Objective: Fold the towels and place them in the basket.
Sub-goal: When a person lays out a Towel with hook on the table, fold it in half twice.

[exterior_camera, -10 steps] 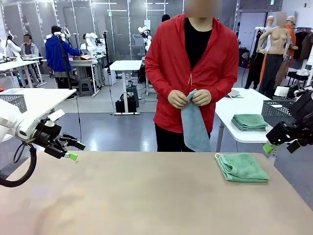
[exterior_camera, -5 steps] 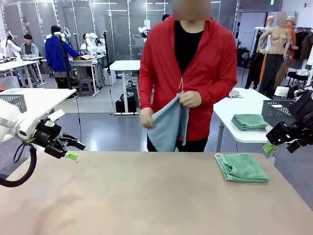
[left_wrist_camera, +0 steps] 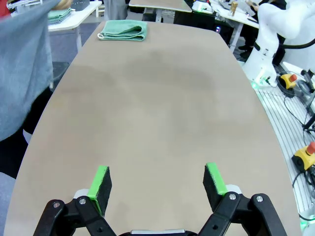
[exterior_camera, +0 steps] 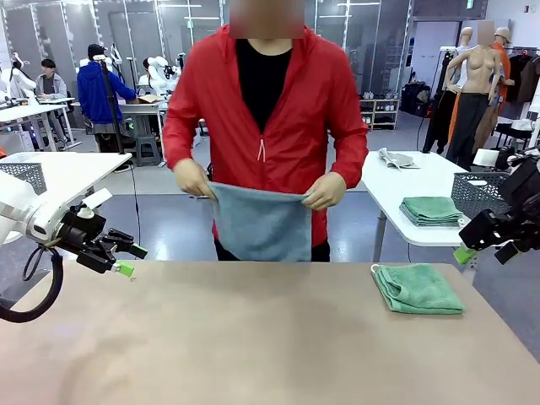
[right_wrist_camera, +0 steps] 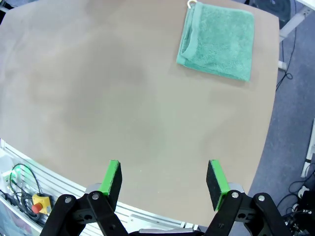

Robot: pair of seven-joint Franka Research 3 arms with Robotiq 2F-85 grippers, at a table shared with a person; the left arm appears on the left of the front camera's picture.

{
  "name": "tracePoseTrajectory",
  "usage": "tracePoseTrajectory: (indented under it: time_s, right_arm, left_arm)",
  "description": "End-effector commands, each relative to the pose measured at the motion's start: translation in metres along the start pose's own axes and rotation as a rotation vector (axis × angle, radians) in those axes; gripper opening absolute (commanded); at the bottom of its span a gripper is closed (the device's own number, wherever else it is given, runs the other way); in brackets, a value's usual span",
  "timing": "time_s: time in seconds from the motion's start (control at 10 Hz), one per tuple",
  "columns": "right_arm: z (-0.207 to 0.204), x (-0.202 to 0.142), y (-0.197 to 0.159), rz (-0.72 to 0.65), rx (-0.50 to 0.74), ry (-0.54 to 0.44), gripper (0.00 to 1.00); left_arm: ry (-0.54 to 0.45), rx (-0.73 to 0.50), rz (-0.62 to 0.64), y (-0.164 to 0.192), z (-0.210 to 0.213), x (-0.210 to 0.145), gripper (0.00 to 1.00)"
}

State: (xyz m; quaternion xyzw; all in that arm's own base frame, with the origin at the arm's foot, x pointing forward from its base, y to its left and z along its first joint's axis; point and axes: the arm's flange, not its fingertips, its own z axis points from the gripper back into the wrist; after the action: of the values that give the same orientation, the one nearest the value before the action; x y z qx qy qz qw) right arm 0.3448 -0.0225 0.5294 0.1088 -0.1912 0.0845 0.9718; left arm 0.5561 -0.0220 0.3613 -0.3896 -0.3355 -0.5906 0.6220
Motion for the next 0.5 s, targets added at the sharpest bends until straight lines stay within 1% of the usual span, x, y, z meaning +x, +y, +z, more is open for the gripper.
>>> tracePoseTrajectory:
  time_s: [0.0,0.4]
  right_arm:
    - [0.0008,0.0026,0.0024,-0.024,-0.015,-0.005,0.86]
    - [0.0008,0.0026,0.0024,-0.024,-0.015,-0.005,0.86]
  left_arm:
    - [0.008,0.001,0.001,-0.0008,0.0008,0.0026,0.94]
    - [0.008,0.001,0.001,-0.0008,0.0008,0.0026,0.94]
